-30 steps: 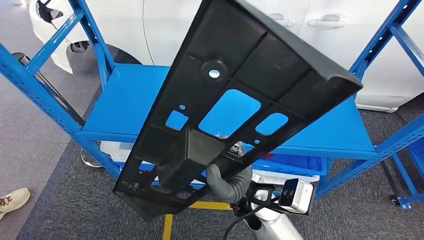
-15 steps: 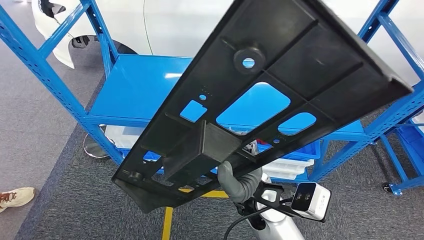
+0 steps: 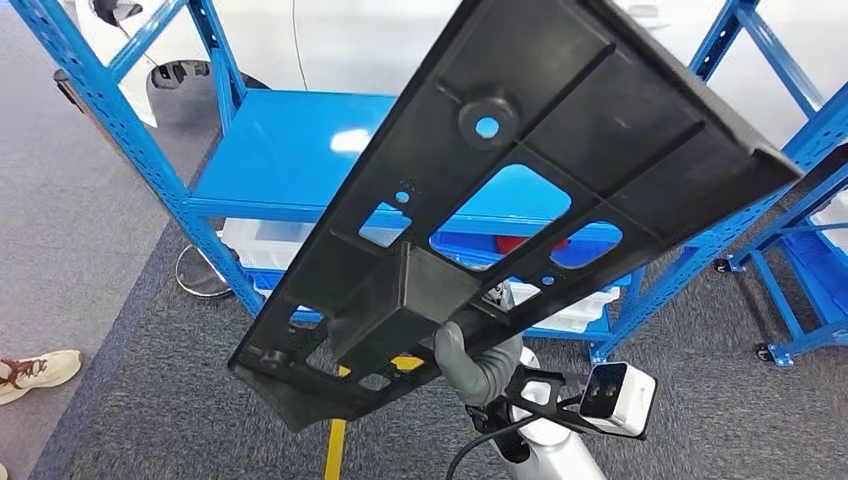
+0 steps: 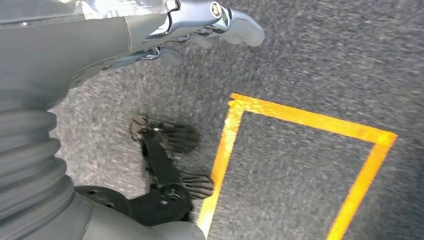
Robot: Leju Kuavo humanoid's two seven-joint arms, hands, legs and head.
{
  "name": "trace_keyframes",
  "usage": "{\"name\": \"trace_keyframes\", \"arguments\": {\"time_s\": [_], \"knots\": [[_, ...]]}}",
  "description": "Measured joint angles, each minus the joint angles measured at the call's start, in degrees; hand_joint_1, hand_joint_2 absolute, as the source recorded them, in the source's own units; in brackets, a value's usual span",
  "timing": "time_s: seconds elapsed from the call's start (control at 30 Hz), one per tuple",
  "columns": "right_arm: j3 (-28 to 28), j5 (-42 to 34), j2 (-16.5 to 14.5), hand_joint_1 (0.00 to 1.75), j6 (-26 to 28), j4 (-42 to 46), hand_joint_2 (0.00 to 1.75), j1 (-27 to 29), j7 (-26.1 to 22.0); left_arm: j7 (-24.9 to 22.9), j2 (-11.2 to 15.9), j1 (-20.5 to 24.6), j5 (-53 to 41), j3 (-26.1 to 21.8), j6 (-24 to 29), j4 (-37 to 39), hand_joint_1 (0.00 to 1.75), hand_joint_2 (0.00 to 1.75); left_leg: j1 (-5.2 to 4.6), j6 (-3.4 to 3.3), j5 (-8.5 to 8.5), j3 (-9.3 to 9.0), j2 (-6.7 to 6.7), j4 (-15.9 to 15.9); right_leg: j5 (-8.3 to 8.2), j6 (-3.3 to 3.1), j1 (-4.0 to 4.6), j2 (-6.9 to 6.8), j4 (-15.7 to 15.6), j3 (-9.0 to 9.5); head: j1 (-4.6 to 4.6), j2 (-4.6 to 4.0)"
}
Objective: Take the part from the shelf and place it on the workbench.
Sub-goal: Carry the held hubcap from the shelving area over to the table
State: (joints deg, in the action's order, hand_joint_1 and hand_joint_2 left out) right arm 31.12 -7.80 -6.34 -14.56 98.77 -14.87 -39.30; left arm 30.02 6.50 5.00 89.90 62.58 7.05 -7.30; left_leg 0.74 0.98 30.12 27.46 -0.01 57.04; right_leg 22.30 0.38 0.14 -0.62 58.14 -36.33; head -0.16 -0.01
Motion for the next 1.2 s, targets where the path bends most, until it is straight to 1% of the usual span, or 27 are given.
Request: {"name": "trace_keyframes", "arguments": {"time_s": [0.03, 0.07, 0.1, 0.13, 0.2, 0.23, 0.27, 0.33, 0.37, 0.43, 0.47, 0.5, 0.57, 0.6, 0.63, 0.7, 0.73, 0.77, 0.8, 0.83, 0.87, 0.93, 0.97, 1.03, 1.1, 1.13, 1.2], "knots": [[0.0, -0.1, 0.0, 1.75, 0.0, 0.0, 1.75, 0.1, 0.0, 0.0, 0.0, -0.1, 0.0, 0.0, 0.0, 0.0, 0.0, 1.75, 0.05, -0.42, -0.42, 0.46, 0.09, 0.1, -0.17, 0.35, -0.04, 0.03, 0.0, -0.17, -0.03, 0.0], [-0.1, -0.3, 0.1, 1.75, 0.0, -0.1, 1.75, 0.3, 0.0, -0.1, -0.1, -0.1, 0.0, 0.0, 0.0, 0.0, 0.0, 1.75, 0.1, -0.93, -0.99, 0.98, 0.2, 0.1, 0.63, 0.71, -0.13, 0.12, 0.5, -0.62, 0.02, 0.01], [-0.1, -0.3, 0.1, 1.75, 0.0, -0.1, 1.75, 0.5, 0.0, -0.1, -0.1, -0.1, 0.0, 0.0, 0.1, 0.0, 0.0, 1.75, 0.19, -1.39, -1.65, 1.64, 0.32, 0.0, 2.48, 1.06, -0.21, 0.22, 2.0, -1.33, 0.06, 0.0], [-0.2, -0.4, 0.2, 1.75, -0.1, -0.1, 1.75, 0.7, 0.0, -0.1, -0.1, -0.1, 0.0, 0.0, 0.1, 0.0, 0.0, 1.75, 0.18, -1.75, -2.3, 2.38, 0.44, 0.0, 5.17, 1.37, -0.35, 0.32, 4.4, -2.23, 0.09, 0.0], [-0.3, -0.4, 0.4, 1.75, -0.1, -0.2, 1.75, 1.3, 0.0, -0.1, -0.2, -0.1, 0.0, 0.0, 0.1, 0.0, 0.0, 1.75, 0.03, -2.13, -3.68, 4.1, 0.51, 0.1, 10.48, 1.83, -0.47, 0.37, 11.7, -4.17, 0.14, 0.0], [-0.4, -0.5, 0.5, 1.75, -0.1, -0.3, 1.75, 1.5, 0.0, -0.1, -0.2, -0.2, 0.0, 0.0, 0.1, 0.0, 0.0, 1.75, -0.05, -2.15, -4.32, 4.95, 0.51, 0.1, 11.52, 1.93, -0.49, 0.37, 14.8, -4.6, 0.14, 0.0], [-0.4, -0.5, 0.6, 1.75, -0.2, -0.4, 1.75, 1.7, 0.0, -0.1, -0.2, -0.2, 0.0, 0.0, 0.1, 0.0, 0.0, 1.75, -0.15, -2.14, -4.96, 5.84, 0.52, 0.2, 11.28, 1.92, -0.49, 0.37, 16.5, -4.32, 0.13, 0.01], [-0.6, -0.5, 0.8, 1.75, -0.5, -0.6, 1.75, 1.9, 0.0, 0.0, -0.2, -0.3, 0.0, 0.0, 0.2, 0.0, 0.0, 1.75, -0.34, -2.03, -6.01, 7.4, 0.51, 0.4, 8.32, 1.51, -0.4, 0.38, 14.1, -1.06, 0.13, 0.01], [-0.6, -0.5, 0.8, 1.75, -0.6, -0.6, 1.75, 1.9, 0.0, 0.0, -0.4, -0.3, 0.0, 0.0, 0.2, 0.0, 0.0, 1.75, -0.43, -1.95, -6.52, 8.03, 0.5, 0.5, 7.25, 1.0, -0.25, 0.38, 10.1, 2.03, 0.12, 0.01], [-0.7, -0.5, 0.8, 1.75, -0.8, -0.6, 1.75, 1.9, 0.0, 0.0, -0.7, -0.3, 0.0, 0.0, 0.3, 0.0, 0.0, 1.75, -0.58, -1.57, -7.52, 8.79, 0.47, 0.6, 7.38, 0.0, 0.13, 0.36, 1.8, 7.57, 0.07, 0.01], [-0.7, -0.6, 0.9, 1.75, -0.8, -0.7, 1.75, 1.8, 0.0, 0.1, -0.8, -0.4, 0.0, 0.0, 0.4, 0.0, 0.0, 1.75, -0.51, -1.24, -8.1, 8.95, 0.48, 0.4, 7.8, -0.44, 0.36, 0.36, -1.0, 9.28, 0.18, 0.01], [-0.8, -0.6, 0.9, 1.75, -0.8, -0.8, 1.75, 1.8, 0.0, 0.0, -0.9, -0.4, 0.0, 0.0, 0.4, 0.0, 0.0, 1.75, -0.44, -0.87, -8.66, 9.01, 0.49, 0.2, 7.83, -0.72, 0.53, 0.35, -2.1, 9.64, 0.27, 0.01], [-0.9, -1.0, 0.9, 1.75, -1.0, -1.1, 1.75, 1.7, 0.0, 0.0, -0.9, -0.6, 0.0, 0.0, 0.7, 0.0, 0.0, 1.75, -0.35, -0.19, -8.79, 9.28, 0.47, 0.1, 6.55, -1.4, 0.39, 0.23, -2.7, 9.07, 0.5, 0.01], [-0.9, -1.2, 0.9, 1.75, -1.1, -1.3, 1.75, 1.6, 0.0, -0.2, -0.9, -0.6, 0.0, 0.0, 0.9, 0.0, 0.0, 1.75, -0.33, 0.08, -7.38, 9.68, 0.41, 1.1, 5.75, -1.79, 0.23, 0.13, -3.0, 8.59, 0.37, 0.0], [-1.0, -1.4, 0.9, 1.75, -1.2, -1.4, 1.75, 1.6, 0.0, -0.3, -0.9, -0.7, 0.0, -0.1, 1.2, 0.0, 0.0, 1.75, -0.27, 0.37, -4.91, 10.34, 0.35, 3.1, 4.94, -2.11, 0.07, 0.03, -3.3, 7.95, 0.25, 0.0], [-1.0, -1.6, 0.9, 1.75, -1.5, -1.7, 1.75, 1.5, 0.0, -0.8, -0.9, -0.7, 0.0, -0.2, 1.7, 0.0, 0.0, 1.75, -0.02, 0.95, 0.97, 12.01, 0.3, 10.3, 3.55, -2.41, 0.1, -0.05, -3.1, 6.18, -0.01, 0.01], [-1.0, -1.7, 0.9, 1.75, -1.7, -1.9, 1.75, 1.5, 0.0, -1.1, -0.8, -0.7, 0.0, -0.2, 1.9, 0.0, 0.0, 1.75, 0.06, 1.23, 2.43, 12.54, 0.3, 13.9, 2.9, -2.37, 0.1, -0.06, -2.9, 5.2, -0.03, 0.01], [-1.0, -1.8, 0.9, 1.75, -1.9, -2.0, 1.75, 1.5, 0.0, -1.4, -0.7, -0.7, 0.0, -0.3, 2.2, 0.0, 0.0, 1.75, 0.14, 1.47, 2.41, 12.47, 0.31, 16.3, 2.28, -2.27, 0.07, -0.07, -2.7, 4.18, -0.04, 0.01], [-1.1, -2.1, 1.0, 1.75, -2.0, -2.1, 1.75, 1.5, 0.0, -1.7, -0.7, -0.7, 0.0, -0.3, 2.4, 0.0, 0.0, 1.75, 0.25, 1.64, 1.14, 11.54, 0.31, 16.8, 1.72, -2.11, 0.0, -0.08, -2.3, 3.12, -0.05, 0.01], [-1.1, -2.4, 1.0, 1.75, -2.1, -2.2, 1.75, 1.5, 0.0, -2.1, -0.6, -0.7, 0.0, -0.4, 2.7, 0.0, 0.0, 1.75, 0.38, 1.77, -0.59, 9.67, 0.31, 15.2, 1.23, -1.91, -0.09, -0.08, -1.9, 2.09, -0.05, 0.01], [-1.2, -2.7, 1.1, 1.75, -2.3, -2.2, 1.75, 1.5, 0.0, -2.6, -0.6, -0.7, 0.0, -0.5, 3.1, 0.0, 0.0, 1.75, 0.53, 1.87, -1.68, 6.89, 0.29, 11.9, 0.82, -1.66, -0.16, -0.07, -1.4, 1.13, -0.06, 0.01], [-1.5, -3.2, 1.1, 1.75, -2.7, -2.2, 1.75, 1.4, 0.0, -3.6, -0.5, -0.6, 0.0, -0.9, 4.0, 0.0, 0.0, 1.75, 0.46, 1.61, -0.84, 1.28, 0.22, 3.8, 0.25, -1.06, -0.11, -0.06, -0.3, -0.36, -0.06, 0.01], [-1.7, -3.3, 1.1, 1.75, -2.8, -2.2, 1.75, 1.4, 0.0, -4.2, -0.5, -0.6, 0.0, -1.0, 4.4, 0.0, 0.0, 1.75, 0.34, 1.24, 0.16, -0.27, 0.18, 1.2, -0.04, -0.73, -0.05, -0.06, 0.1, -0.75, -0.07, 0.01], [-2.1, -3.4, 1.2, 1.75, -3.1, -2.3, 1.75, 1.4, 0.0, -5.1, -0.4, -0.7, 0.0, -1.2, 4.7, 0.1, 0.0, 1.75, 0.14, 0.17, 0.61, -0.47, 0.17, -0.3, -0.75, 0.0, -0.04, -0.15, 0.1, -0.99, -0.05, 0.01], [-2.6, -3.2, 1.3, 1.75, -3.1, -2.4, 1.75, 1.4, 0.0, -5.9, -0.4, -0.9, 0.0, -1.4, 4.7, 0.1, 0.0, 1.75, 0.2, -0.77, -0.33, 0.18, 0.14, -0.4, 0.18, 0.69, -0.31, -0.12, 1.1, -1.6, -0.02, 0.01], [-2.8, -3.0, 1.4, 1.75, -3.1, -2.6, 1.75, 1.4, 0.0, -6.2, -0.4, -0.9, 0.0, -1.5, 4.7, 0.1, 0.0, 1.75, 0.27, -1.15, -0.91, 0.66, 0.07, -0.5, 1.96, 0.99, -0.43, -0.08, 3.2, -2.47, -0.01, 0.01], [-3.1, -2.2, 1.7, 1.75, -3.1, -2.9, 1.75, 1.4, 0.0, -6.5, -0.4, -0.9, 0.0, -1.6, 4.5, 0.1, 0.0, 1.75, 0.27, -1.48, -1.95, 1.88, -0.26, -0.4, 7.07, 1.44, -0.52, 0.04, 10.5, -5.07, 0.01, 0.01]]}}
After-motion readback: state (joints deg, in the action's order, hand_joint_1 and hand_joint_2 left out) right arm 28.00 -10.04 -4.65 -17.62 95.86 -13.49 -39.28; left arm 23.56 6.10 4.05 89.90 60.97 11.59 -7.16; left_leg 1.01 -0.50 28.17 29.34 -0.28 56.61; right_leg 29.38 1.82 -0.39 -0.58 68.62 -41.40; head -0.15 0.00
